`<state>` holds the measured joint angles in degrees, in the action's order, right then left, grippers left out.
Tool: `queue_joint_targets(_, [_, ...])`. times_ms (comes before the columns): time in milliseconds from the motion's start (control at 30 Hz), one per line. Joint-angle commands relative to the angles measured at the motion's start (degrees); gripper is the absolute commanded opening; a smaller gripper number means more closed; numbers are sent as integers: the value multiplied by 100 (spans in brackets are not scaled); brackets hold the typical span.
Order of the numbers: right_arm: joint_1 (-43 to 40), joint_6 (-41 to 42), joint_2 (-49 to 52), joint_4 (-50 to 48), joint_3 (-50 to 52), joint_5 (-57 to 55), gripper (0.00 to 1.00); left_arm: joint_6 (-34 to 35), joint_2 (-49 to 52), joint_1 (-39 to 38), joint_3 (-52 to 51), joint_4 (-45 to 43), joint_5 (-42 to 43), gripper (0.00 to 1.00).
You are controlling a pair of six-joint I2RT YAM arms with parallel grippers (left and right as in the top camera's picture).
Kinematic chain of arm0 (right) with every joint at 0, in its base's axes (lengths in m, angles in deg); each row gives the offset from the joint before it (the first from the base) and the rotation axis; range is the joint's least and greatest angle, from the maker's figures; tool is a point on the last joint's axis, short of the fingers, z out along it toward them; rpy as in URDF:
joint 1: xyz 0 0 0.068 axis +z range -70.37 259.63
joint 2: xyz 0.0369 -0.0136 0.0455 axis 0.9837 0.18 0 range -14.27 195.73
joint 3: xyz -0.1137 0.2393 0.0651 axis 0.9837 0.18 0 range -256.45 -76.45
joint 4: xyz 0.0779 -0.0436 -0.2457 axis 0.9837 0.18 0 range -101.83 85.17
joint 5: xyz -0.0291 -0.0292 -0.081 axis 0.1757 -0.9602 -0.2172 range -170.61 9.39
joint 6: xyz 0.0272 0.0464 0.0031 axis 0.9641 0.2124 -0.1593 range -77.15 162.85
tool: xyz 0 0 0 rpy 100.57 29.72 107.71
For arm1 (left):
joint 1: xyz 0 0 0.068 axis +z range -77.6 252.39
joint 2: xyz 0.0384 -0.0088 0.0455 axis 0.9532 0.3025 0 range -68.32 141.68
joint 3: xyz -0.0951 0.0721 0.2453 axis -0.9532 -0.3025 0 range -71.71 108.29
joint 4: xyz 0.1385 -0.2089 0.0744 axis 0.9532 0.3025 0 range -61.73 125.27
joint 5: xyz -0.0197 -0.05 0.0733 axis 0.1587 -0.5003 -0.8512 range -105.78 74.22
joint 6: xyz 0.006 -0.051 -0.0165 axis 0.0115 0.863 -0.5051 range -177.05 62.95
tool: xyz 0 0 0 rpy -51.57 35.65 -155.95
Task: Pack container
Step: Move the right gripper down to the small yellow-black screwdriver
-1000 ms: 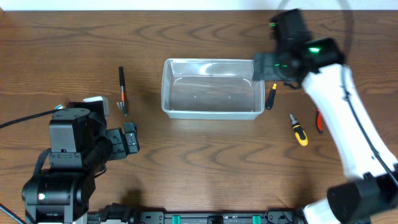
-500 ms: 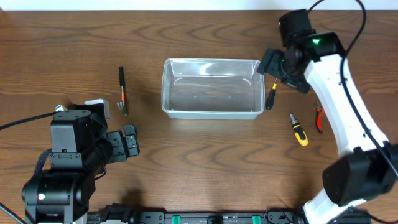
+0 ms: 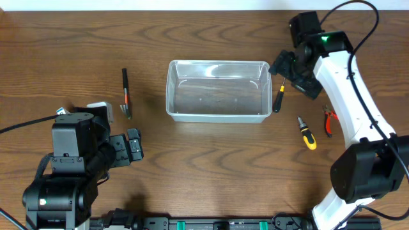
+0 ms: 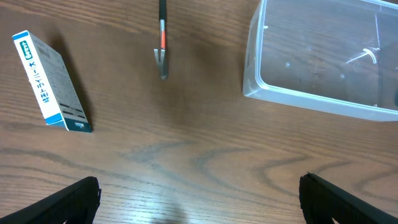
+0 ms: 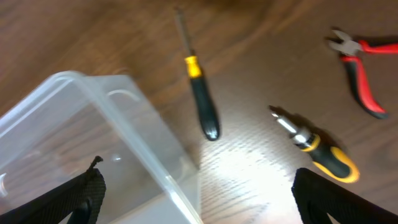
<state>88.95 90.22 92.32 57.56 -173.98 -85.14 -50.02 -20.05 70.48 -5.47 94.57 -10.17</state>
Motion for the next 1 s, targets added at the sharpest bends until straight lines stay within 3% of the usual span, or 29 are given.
queue_joint_targets(0, [-181,114,258,136,66,-103,99,-101,-2,24,37,31,-11,98])
queue_joint_targets(967, [-164,-431,1897,-175,72,264,99,-98,-2,24,37,31,-9,98])
